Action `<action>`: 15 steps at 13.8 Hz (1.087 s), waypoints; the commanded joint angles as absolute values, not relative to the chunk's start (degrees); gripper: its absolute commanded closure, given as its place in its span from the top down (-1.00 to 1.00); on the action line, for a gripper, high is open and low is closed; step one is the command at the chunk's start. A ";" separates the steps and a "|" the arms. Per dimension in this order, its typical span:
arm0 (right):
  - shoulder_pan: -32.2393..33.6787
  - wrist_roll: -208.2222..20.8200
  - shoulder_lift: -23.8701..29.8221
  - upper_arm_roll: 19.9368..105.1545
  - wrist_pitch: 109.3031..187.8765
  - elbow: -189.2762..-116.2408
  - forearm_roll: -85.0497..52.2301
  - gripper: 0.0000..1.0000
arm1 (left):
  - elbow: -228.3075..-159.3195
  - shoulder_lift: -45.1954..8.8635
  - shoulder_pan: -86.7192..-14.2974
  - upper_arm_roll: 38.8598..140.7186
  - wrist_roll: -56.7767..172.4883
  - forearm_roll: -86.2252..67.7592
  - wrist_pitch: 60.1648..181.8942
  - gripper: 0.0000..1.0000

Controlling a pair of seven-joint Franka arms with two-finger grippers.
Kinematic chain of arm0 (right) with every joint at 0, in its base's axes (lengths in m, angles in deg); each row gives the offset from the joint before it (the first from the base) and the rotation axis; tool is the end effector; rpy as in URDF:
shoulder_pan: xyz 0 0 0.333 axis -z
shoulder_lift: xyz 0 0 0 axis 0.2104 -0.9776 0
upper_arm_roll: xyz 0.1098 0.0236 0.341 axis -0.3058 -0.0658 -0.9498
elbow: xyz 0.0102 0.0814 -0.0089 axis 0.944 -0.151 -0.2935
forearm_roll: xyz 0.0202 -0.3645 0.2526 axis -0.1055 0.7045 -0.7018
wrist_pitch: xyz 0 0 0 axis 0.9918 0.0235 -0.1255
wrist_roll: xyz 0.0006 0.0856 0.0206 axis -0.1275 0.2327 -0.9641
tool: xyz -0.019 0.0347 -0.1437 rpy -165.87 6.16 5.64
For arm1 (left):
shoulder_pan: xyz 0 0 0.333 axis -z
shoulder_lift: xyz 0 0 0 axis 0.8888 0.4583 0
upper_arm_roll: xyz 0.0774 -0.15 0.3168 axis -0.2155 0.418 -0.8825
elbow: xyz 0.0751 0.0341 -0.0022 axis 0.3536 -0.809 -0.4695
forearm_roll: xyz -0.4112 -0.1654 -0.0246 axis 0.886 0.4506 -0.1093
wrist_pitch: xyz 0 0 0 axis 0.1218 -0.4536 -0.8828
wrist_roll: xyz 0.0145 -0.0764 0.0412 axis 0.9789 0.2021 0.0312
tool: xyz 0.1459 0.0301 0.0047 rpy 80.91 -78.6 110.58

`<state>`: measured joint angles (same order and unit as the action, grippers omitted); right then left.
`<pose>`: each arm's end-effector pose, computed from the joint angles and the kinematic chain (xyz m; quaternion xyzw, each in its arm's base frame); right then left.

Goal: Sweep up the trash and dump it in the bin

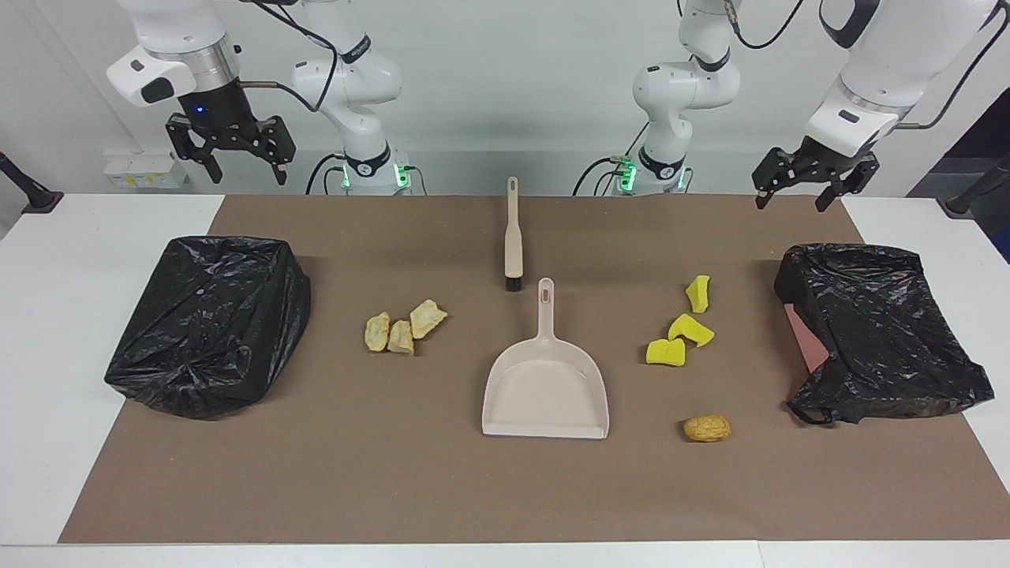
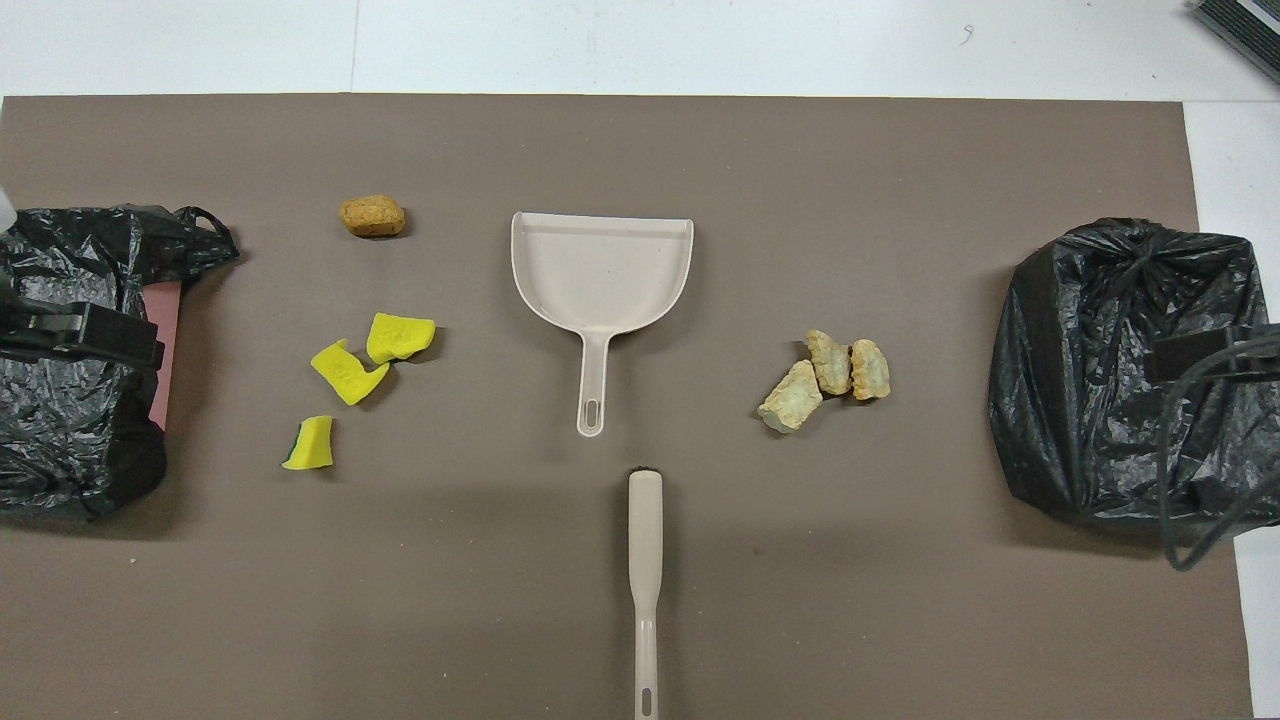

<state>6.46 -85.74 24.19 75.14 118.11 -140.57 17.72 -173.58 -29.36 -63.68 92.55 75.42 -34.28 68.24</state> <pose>0.5648 -0.0096 0.6695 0.9996 0.0017 0.0122 0.0259 0.5869 -0.0508 0.6416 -0.9980 0.0606 0.0188 0.0001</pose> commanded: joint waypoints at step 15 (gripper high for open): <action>7.05 -87.02 24.56 75.11 118.71 -141.12 16.73 1.00 | -181.10 -31.56 -58.96 93.27 75.58 -33.23 71.75 1.00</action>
